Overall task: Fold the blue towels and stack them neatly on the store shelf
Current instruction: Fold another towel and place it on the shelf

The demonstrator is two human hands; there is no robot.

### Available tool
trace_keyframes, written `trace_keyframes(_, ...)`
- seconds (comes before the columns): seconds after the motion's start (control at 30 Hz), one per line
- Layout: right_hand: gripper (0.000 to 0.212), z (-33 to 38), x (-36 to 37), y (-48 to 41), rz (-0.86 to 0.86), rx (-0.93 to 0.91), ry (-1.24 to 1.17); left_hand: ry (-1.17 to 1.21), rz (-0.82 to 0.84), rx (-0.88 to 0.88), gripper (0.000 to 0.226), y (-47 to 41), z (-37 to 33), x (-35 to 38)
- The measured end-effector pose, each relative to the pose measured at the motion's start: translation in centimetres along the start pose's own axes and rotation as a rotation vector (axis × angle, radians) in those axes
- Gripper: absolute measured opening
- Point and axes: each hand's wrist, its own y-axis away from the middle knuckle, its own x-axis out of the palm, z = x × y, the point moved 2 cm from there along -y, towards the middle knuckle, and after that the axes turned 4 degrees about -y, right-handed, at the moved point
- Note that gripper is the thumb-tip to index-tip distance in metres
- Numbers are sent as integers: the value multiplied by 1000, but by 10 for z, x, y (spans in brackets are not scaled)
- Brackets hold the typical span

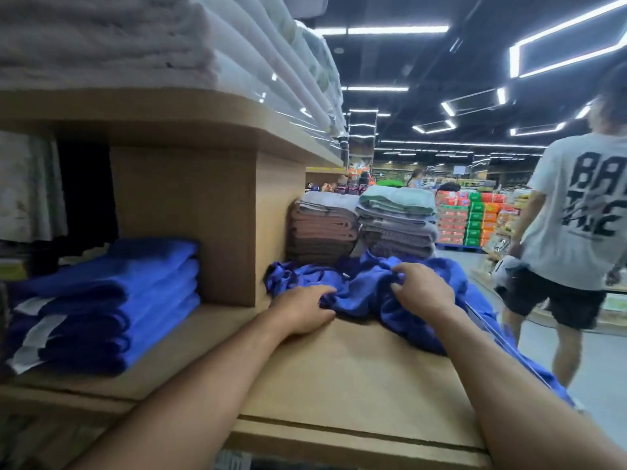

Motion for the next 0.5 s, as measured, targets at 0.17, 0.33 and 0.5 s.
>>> trace_keyframes(0.17, 18, 26, -28, 9, -242, -122, 44, 94, -46, 3, 4, -6, 14, 3)
trace_keyframes(0.33, 22, 60, -37, 36, 530, -333, -874, 564, -94, -300, 15, -11, 25, -13)
trace_keyframes(0.5, 24, 54, -30, 38, 576, -197, -1050, 1219, 74, -464, 34, 0, 24, -20)
